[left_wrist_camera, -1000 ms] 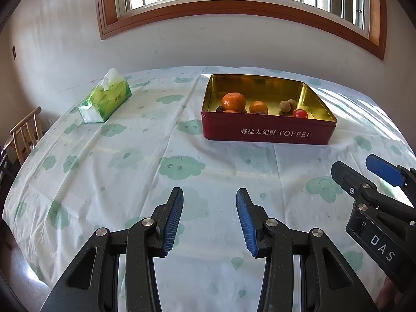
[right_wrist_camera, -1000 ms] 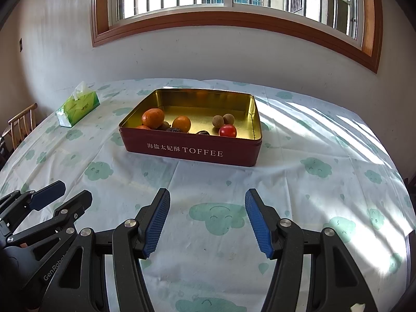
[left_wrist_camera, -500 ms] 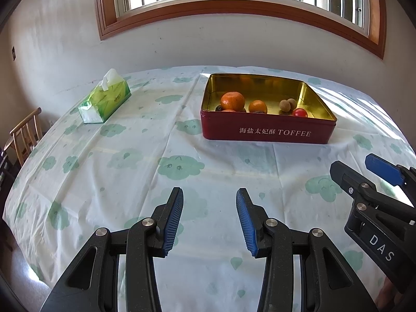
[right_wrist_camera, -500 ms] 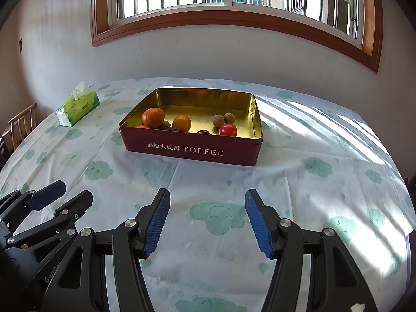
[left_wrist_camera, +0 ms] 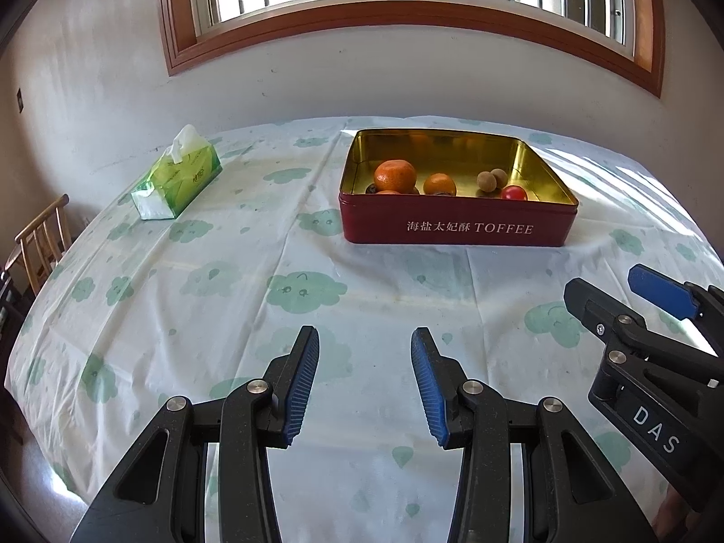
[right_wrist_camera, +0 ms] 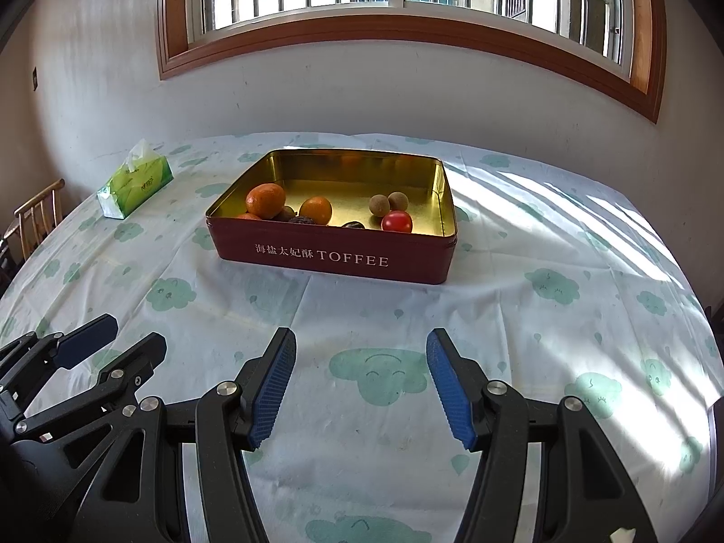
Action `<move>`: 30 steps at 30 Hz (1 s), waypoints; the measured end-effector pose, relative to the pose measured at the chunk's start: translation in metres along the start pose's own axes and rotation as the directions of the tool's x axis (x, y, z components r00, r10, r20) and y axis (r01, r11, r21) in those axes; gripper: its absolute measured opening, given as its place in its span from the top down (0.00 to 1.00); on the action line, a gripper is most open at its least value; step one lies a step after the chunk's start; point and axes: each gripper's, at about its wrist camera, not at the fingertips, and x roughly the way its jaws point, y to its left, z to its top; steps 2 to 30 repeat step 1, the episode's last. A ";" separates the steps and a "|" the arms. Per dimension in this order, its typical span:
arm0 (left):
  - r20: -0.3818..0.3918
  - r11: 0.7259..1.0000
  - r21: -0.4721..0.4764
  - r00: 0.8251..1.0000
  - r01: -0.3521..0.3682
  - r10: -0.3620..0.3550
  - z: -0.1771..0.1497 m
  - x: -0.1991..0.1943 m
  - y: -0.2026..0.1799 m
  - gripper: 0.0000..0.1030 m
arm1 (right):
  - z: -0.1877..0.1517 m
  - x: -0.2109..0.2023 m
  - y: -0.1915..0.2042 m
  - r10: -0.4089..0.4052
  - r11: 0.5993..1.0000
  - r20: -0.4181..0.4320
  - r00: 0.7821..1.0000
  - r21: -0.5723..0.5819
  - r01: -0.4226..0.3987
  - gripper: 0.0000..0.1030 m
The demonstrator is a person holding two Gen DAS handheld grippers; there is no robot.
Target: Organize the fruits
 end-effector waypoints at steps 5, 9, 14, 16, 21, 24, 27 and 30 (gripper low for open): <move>-0.001 1.000 0.000 1.000 -0.001 0.001 0.000 0.000 0.000 0.57 | 0.000 0.000 0.000 0.000 1.000 0.001 1.000 0.001 0.000 0.44; -0.001 1.000 0.000 1.000 -0.001 0.001 0.000 0.000 0.000 0.57 | 0.000 0.000 0.000 0.000 1.000 0.001 1.000 0.001 0.000 0.44; -0.001 1.000 0.000 1.000 -0.001 0.001 0.000 0.000 0.000 0.57 | 0.000 0.000 0.000 0.000 1.000 0.001 1.000 0.001 0.000 0.44; -0.001 1.000 0.000 1.000 -0.001 0.001 0.000 0.000 0.000 0.57 | 0.000 0.000 0.000 0.000 1.000 0.001 1.000 0.001 0.000 0.44; -0.001 1.000 0.000 1.000 -0.001 0.001 0.000 0.000 0.000 0.57 | 0.000 0.000 0.000 0.000 1.000 0.001 1.000 0.001 0.000 0.44; -0.001 1.000 0.000 1.000 -0.001 0.001 0.000 0.000 0.000 0.57 | 0.000 0.000 0.000 0.000 1.000 0.001 1.000 0.001 0.000 0.44; -0.001 1.000 0.000 1.000 -0.001 0.001 0.000 0.000 0.000 0.57 | 0.000 0.000 0.000 0.000 1.000 0.001 1.000 0.001 0.000 0.44; -0.001 1.000 0.000 1.000 -0.001 0.001 0.000 0.000 0.000 0.57 | 0.000 0.000 0.000 0.000 1.000 0.001 1.000 0.001 0.000 0.44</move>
